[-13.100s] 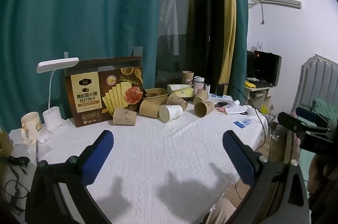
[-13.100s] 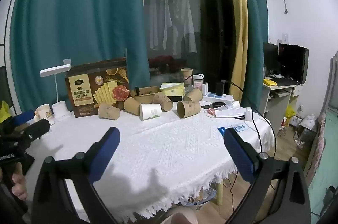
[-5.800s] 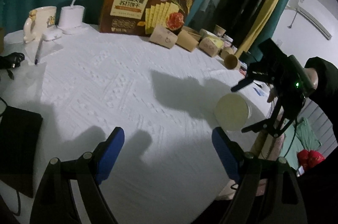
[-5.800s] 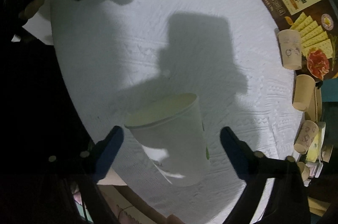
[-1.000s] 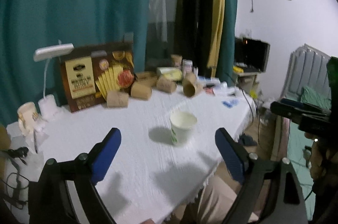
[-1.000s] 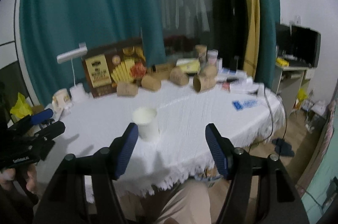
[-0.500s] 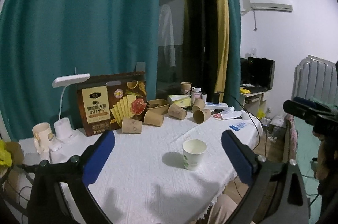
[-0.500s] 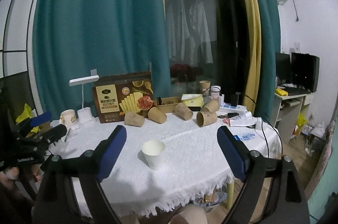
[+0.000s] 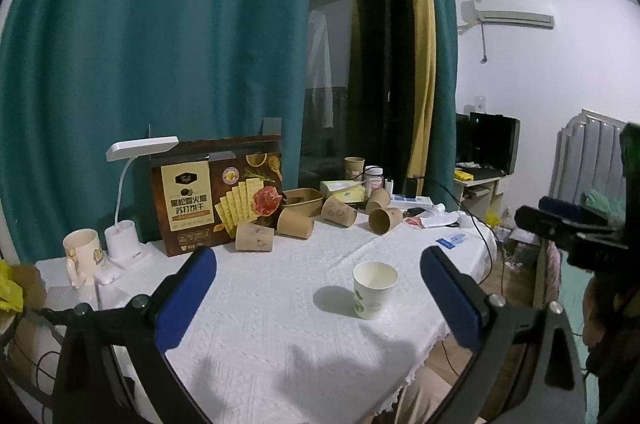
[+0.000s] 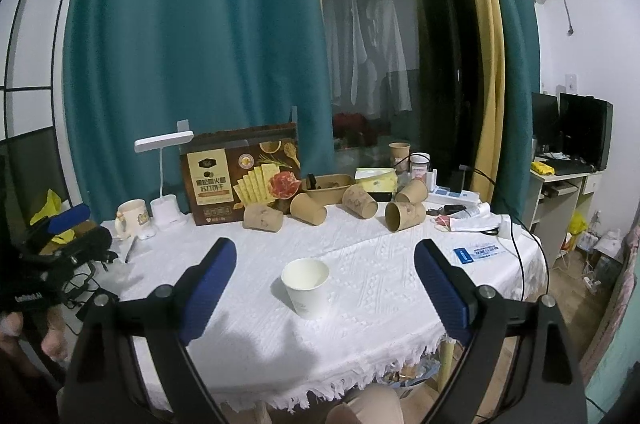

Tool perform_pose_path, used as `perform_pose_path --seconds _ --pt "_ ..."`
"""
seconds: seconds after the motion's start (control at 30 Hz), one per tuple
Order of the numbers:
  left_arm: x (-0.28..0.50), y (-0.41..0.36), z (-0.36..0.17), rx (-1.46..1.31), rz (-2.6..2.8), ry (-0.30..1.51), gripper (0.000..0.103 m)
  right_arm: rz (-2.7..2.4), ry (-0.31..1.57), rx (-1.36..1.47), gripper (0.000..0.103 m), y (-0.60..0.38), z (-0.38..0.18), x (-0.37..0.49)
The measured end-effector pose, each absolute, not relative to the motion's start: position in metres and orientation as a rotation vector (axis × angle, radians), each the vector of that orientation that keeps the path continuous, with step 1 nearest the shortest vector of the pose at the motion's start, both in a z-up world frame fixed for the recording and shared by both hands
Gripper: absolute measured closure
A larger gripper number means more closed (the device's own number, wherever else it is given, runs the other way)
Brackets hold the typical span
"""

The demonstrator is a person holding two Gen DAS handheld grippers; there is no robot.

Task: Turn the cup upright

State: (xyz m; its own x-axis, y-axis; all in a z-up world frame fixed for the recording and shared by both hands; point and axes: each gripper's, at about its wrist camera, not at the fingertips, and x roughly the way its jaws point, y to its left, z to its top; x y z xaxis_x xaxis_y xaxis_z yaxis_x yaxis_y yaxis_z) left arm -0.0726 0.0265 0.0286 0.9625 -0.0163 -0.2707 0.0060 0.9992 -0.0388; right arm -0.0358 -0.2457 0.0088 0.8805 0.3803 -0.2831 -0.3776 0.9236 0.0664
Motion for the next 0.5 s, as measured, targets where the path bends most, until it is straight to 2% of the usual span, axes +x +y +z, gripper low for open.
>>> perform_pose_path --seconds 0.5 --pt "-0.0715 0.0257 0.0291 -0.043 0.024 0.267 0.001 0.394 0.306 0.015 0.014 -0.2492 0.0067 -0.0349"
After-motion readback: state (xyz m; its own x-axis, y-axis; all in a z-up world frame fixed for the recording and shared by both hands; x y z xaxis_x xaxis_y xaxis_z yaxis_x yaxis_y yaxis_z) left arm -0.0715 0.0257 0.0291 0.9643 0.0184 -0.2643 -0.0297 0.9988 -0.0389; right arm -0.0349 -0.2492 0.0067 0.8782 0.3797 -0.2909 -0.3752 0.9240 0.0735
